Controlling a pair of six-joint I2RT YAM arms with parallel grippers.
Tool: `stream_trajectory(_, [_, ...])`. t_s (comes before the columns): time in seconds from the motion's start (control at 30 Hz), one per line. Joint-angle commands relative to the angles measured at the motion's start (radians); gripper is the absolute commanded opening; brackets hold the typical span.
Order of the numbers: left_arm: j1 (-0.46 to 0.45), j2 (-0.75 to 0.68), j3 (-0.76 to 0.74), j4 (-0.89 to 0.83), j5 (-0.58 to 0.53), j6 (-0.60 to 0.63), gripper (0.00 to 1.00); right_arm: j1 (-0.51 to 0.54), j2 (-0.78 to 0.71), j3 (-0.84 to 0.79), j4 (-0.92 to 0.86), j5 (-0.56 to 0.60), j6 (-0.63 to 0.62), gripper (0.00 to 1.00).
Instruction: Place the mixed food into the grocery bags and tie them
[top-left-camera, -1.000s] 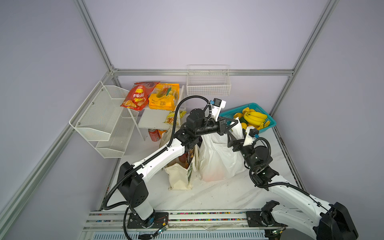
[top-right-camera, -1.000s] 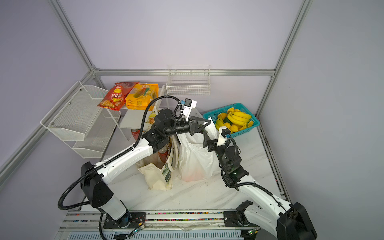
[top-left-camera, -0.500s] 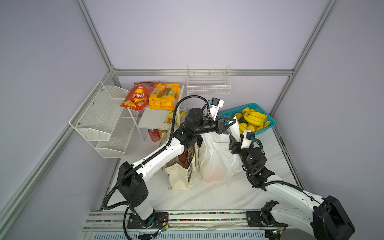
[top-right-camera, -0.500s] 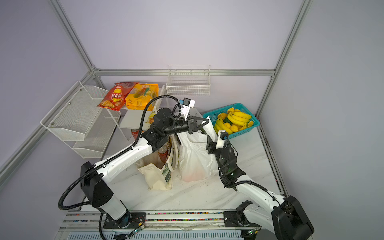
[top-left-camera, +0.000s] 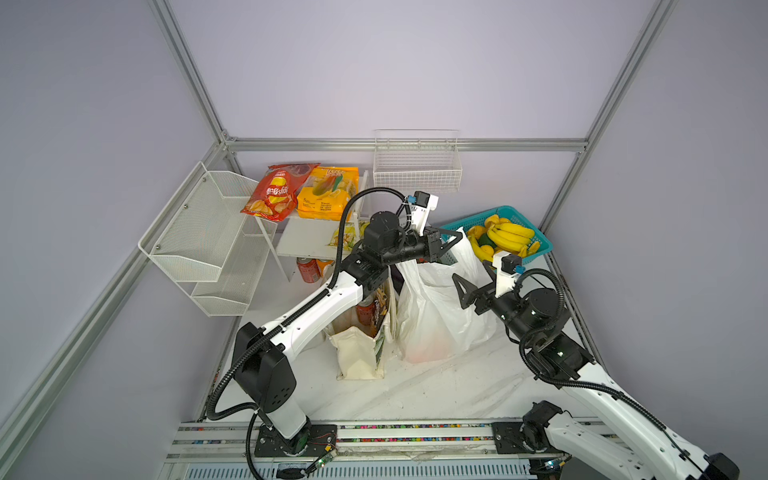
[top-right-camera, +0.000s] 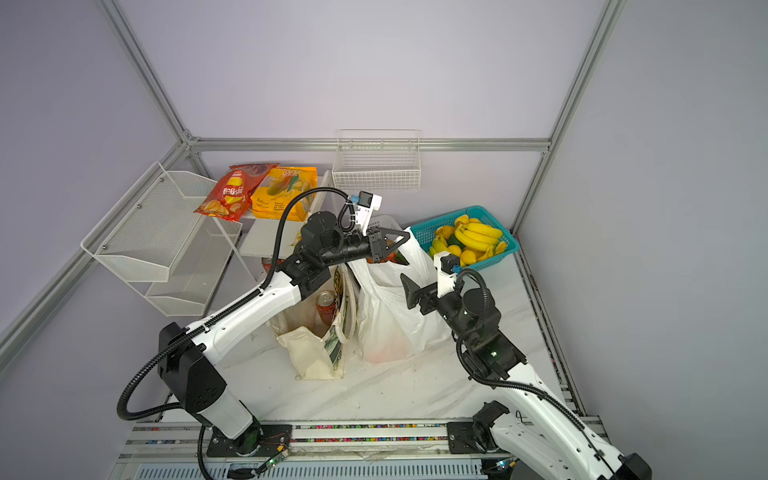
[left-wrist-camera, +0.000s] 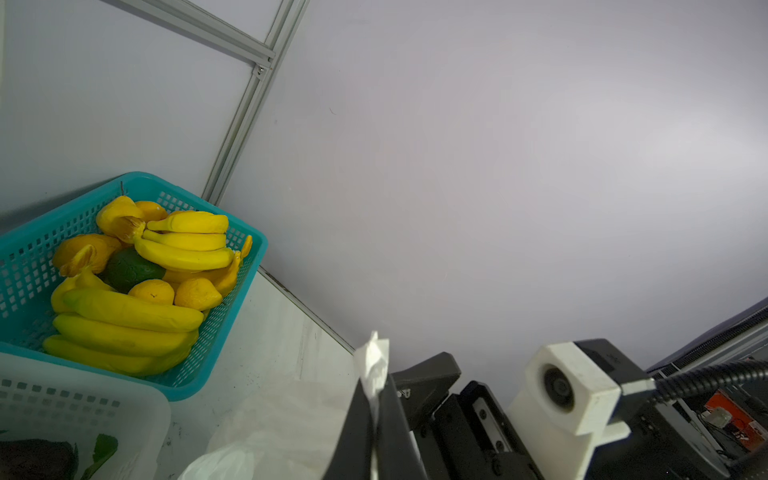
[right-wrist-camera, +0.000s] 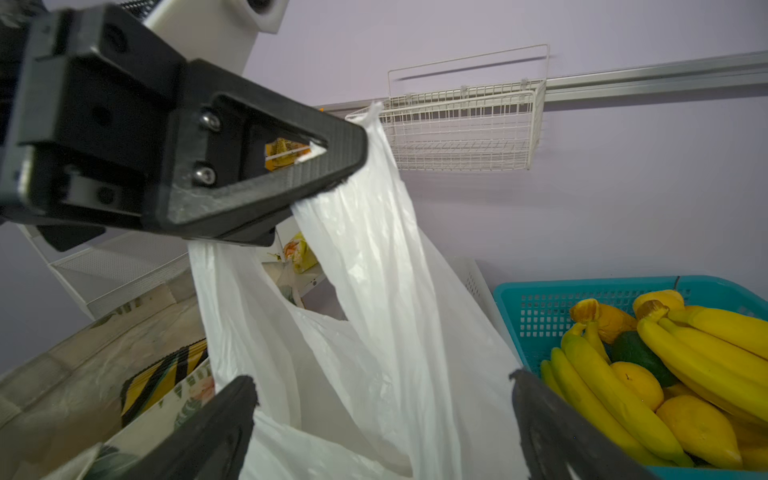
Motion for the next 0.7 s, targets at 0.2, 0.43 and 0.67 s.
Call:
stream_trajectory(0.2, [0.021,-0.045,0.021,-0.039,0.098,0.047,0.0,-0.164,0.09,0.174,-0.144,-0.394,-0.067,0.97])
stream_trajectory(0.43, [0.036,-0.037,0.056,-0.081,0.166,0.062,0.0,-0.332,0.232,0.231,-0.116,-0.716,-0.155,0.97])
stream_trajectory(0.67, [0.04,-0.027,0.067,-0.079,0.181,0.054,0.0,-0.357,0.355,0.268,-0.094,-0.926,-0.321,0.97])
